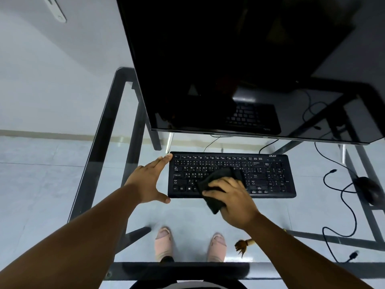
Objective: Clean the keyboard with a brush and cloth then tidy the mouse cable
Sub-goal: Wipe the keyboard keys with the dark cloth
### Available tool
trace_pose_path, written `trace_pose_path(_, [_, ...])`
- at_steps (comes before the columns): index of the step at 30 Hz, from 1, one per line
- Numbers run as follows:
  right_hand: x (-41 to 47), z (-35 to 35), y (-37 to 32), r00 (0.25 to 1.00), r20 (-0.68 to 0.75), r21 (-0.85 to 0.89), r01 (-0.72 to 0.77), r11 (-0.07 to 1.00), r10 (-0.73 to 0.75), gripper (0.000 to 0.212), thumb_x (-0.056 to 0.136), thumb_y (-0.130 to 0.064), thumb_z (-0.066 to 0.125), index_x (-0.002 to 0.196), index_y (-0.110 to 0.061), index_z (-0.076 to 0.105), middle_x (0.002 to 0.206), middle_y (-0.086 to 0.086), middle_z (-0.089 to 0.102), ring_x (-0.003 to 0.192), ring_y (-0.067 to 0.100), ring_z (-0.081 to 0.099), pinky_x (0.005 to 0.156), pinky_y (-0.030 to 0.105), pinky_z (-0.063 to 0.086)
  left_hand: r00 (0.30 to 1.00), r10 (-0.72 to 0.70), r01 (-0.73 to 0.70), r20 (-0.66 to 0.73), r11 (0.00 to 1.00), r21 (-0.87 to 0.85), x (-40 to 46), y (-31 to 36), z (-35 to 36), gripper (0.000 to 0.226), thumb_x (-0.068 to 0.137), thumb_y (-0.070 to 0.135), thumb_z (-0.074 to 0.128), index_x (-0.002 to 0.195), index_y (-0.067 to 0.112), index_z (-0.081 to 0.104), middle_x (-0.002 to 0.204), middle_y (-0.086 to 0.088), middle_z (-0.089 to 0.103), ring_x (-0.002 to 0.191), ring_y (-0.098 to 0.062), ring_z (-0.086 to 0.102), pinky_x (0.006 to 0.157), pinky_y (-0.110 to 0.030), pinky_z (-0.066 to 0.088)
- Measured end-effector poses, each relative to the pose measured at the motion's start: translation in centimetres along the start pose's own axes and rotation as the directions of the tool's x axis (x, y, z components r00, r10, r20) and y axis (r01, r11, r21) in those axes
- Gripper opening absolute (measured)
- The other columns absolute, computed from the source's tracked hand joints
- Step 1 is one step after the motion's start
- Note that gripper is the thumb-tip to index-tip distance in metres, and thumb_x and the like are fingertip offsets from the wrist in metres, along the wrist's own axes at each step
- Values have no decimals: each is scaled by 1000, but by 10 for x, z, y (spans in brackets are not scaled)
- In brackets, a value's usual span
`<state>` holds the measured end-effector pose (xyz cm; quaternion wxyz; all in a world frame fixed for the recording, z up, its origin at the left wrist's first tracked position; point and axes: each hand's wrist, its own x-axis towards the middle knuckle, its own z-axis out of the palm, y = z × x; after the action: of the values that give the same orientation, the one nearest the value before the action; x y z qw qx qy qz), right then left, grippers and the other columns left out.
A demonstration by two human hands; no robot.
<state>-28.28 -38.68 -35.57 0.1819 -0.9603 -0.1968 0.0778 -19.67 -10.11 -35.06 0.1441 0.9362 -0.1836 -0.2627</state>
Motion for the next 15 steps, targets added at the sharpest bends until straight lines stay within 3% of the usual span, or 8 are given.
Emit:
trace_pose_path(2, [-3, -1, -1, 1000, -1, -7, -31, 999, 31, 60, 68, -14, 56, 122, -40, 61, 128, -12, 56, 121, 19, 42, 96, 40, 41, 1000, -6, 6, 0, 1000, 11, 0, 2, -1, 137, 57, 59, 84, 151, 41, -14, 163, 4, 9, 147, -17, 21, 118, -39, 20])
trace_pose_path(6, [-14, -7, 13, 987, 100, -59, 134, 989, -128, 60, 66, -13, 62, 121, -36, 62, 129, -11, 57, 122, 20, 47, 96, 41, 41, 1000, -21, 22, -3, 1000, 15, -1, 5, -3, 138, 56, 58, 85, 151, 40, -13, 163, 3, 12, 146, -18, 25, 116, -36, 21])
trace_pose_path(11, [-50, -26, 61, 998, -37, -32, -61, 998, 60, 50, 65, -12, 56, 108, -32, 70, 116, -8, 62, 112, 20, 49, 86, 46, 49, 998, -58, 58, 5, 998, -10, -3, 11, -1, 143, 49, 67, 83, 151, 40, -14, 163, 2, 10, 146, -21, 24, 117, -39, 22])
trace_pose_path(15, [-42, -14, 42, 996, -59, -9, -66, 998, 66, 52, 68, -19, 46, 113, -31, 69, 119, -7, 62, 112, 23, 49, 88, 41, 47, 994, -104, 102, -32, 993, -64, -3, 19, 5, 143, 46, 72, 81, 151, 39, -11, 163, 0, 13, 146, -22, 25, 119, -41, 20])
